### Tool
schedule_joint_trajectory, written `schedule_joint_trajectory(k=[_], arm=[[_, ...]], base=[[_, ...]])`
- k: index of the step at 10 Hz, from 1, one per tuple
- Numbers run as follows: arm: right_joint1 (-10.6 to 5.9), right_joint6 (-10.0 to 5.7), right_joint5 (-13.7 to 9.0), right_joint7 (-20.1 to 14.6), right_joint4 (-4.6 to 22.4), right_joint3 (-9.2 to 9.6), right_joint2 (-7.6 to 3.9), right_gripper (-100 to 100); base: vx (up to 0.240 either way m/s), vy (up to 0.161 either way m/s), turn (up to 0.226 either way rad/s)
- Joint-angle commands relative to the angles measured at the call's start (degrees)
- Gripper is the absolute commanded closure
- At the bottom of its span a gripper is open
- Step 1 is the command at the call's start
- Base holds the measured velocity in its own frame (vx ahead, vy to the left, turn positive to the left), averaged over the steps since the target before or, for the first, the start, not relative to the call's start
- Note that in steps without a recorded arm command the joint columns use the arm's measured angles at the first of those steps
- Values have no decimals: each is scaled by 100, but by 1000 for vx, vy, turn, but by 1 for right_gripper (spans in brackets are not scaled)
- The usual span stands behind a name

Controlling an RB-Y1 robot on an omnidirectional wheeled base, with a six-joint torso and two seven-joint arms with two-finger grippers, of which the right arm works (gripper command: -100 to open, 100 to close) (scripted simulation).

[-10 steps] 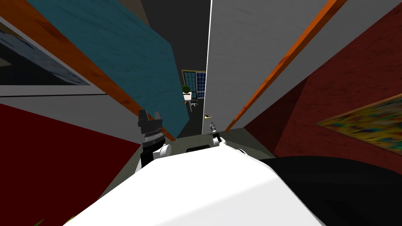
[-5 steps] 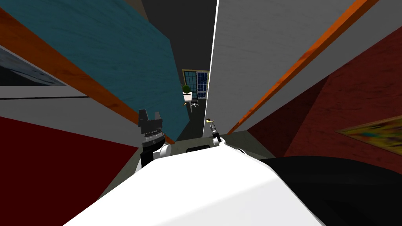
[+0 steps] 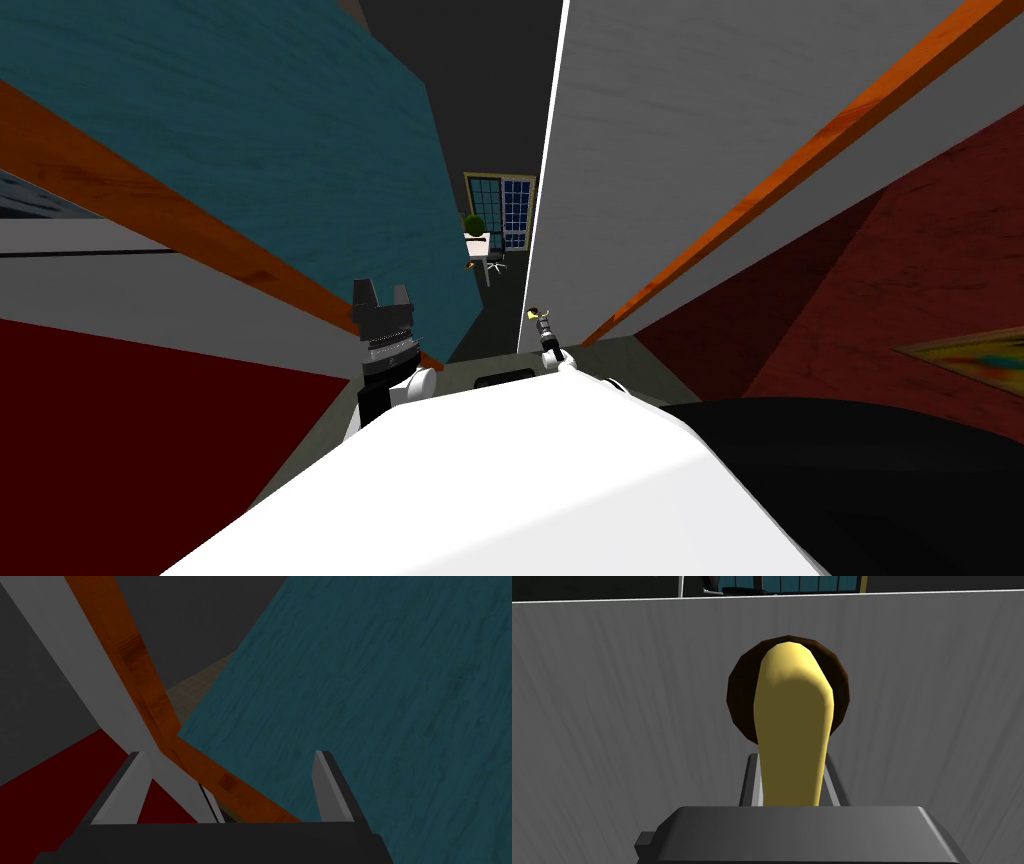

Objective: Push the door open

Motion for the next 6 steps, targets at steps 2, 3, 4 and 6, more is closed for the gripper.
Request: schedule_joint_trajectory(k=[2, 3, 4, 6], arm=[[23, 8, -2, -2, 13, 6, 20, 100], [23, 8, -2, -2, 13, 6, 20, 100], [23, 8, -2, -2, 13, 6, 20, 100], [-26, 9, -52, 76, 23, -104, 17, 100]], base=[[-8, -1, 8], [0, 0, 0], [0, 0, 0], [121, 16, -48]])
